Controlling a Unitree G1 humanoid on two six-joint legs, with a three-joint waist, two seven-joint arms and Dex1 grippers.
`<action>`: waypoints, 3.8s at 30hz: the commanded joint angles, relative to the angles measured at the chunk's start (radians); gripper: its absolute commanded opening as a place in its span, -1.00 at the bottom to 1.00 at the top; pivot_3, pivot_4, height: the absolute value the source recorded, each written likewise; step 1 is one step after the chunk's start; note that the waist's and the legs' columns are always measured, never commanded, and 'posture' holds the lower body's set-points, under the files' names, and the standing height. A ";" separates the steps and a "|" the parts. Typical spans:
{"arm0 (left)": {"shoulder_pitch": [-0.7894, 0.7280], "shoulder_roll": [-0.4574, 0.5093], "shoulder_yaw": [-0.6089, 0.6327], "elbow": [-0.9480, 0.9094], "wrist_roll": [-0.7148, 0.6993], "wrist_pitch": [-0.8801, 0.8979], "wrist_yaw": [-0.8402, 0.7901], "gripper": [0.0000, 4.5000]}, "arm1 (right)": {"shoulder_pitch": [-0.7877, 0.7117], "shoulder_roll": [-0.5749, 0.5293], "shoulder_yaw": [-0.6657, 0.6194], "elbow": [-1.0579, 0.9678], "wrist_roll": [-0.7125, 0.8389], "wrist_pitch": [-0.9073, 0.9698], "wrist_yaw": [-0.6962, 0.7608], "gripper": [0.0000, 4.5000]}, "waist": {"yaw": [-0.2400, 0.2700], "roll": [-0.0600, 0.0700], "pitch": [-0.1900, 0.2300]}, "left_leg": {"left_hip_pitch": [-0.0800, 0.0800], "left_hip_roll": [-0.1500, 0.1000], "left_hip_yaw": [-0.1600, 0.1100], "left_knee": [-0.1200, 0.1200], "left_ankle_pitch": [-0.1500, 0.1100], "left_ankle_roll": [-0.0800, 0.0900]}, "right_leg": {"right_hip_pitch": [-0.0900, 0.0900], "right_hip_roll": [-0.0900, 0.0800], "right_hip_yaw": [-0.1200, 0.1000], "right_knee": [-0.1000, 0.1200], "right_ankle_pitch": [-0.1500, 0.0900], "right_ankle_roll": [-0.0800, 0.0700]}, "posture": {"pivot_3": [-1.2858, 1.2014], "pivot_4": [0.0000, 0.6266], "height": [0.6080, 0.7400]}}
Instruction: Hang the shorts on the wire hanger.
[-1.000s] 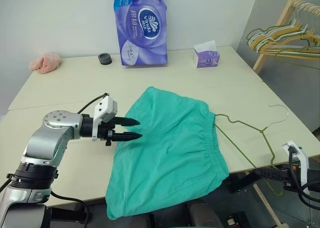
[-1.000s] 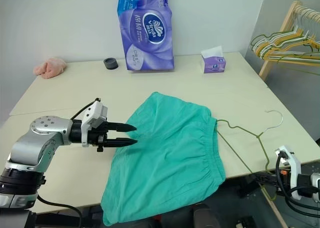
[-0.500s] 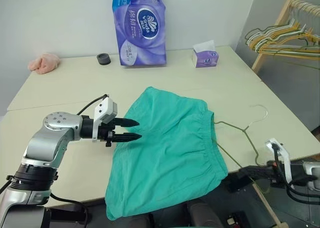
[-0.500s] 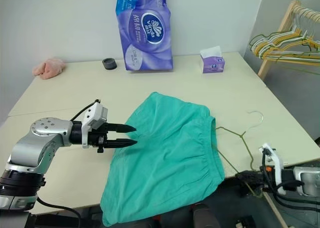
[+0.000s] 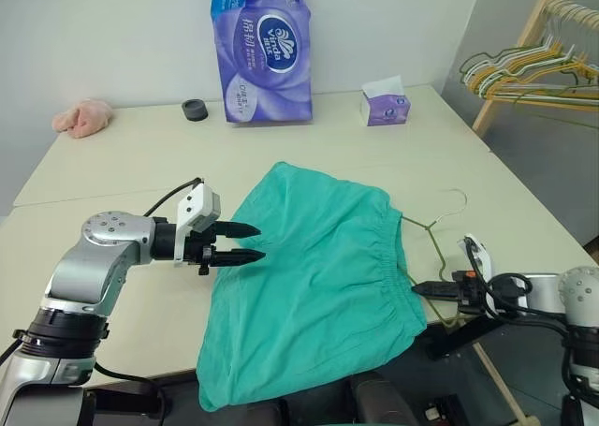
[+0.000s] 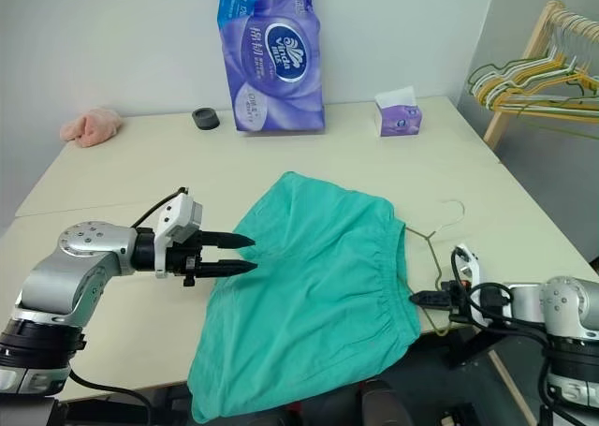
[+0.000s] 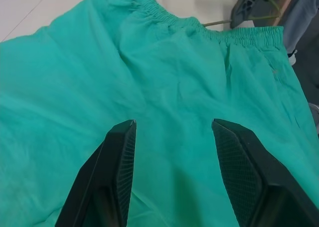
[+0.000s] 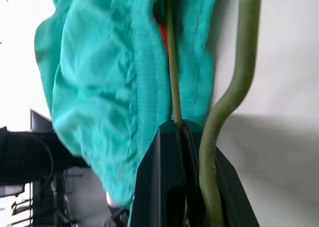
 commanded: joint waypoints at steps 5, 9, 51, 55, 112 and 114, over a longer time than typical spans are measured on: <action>-0.025 -0.037 0.043 0.005 0.007 -0.037 0.079 0.13 | -0.126 0.087 0.020 -0.120 -0.003 -0.088 -0.044 -1.00 | 0.001 0.000 0.000 | 0.000 0.000 0.000 0.000 0.000 0.000 | 0.000 0.000 0.000 0.000 0.000 0.000 | -0.13 -0.77 1.00; -0.104 -0.091 0.096 0.088 0.012 -0.043 0.203 0.21 | -0.115 0.027 0.223 -0.279 -0.116 -0.308 -0.002 -1.00 | 0.003 0.000 0.000 | -0.001 0.000 -0.001 0.000 0.000 0.000 | 0.000 0.000 -0.001 0.001 0.000 0.000 | -0.13 -0.78 1.00; -0.450 -0.247 -0.160 0.292 0.171 -0.372 -0.132 0.99 | -0.045 -0.424 0.460 -0.546 -0.542 -0.871 0.325 -1.00 | -0.049 -0.001 -0.001 | -0.002 -0.002 -0.002 0.001 0.000 0.000 | -0.001 -0.004 -0.003 0.000 0.000 0.001 | -0.20 -0.83 1.00; -0.504 -0.290 -0.159 0.355 0.191 -0.415 -0.128 0.99 | -0.064 -0.401 0.448 -0.551 -0.534 -0.855 0.320 -1.00 | -0.053 -0.001 -0.001 | -0.002 -0.002 -0.002 0.001 0.000 0.000 | -0.001 -0.004 -0.003 0.000 0.001 0.000 | -0.20 -0.84 1.00; -0.364 -0.147 -0.119 0.395 0.250 -0.347 -0.139 -1.00 | 0.201 -0.449 0.197 -0.369 -0.471 -1.083 0.494 0.98 | -0.077 0.000 -0.002 | -0.003 -0.003 -0.004 0.002 0.000 0.000 | -0.001 -0.006 -0.002 0.002 0.001 -0.001 | -0.19 -0.78 1.00; -0.362 -0.145 -0.109 0.394 0.246 -0.339 -0.125 -1.00 | 0.243 -0.387 0.189 -0.472 -0.397 -1.005 0.455 0.98 | -0.077 0.000 -0.002 | -0.003 -0.002 -0.004 0.002 0.000 0.000 | -0.001 -0.006 -0.002 0.002 0.001 -0.001 | -0.19 -0.77 1.00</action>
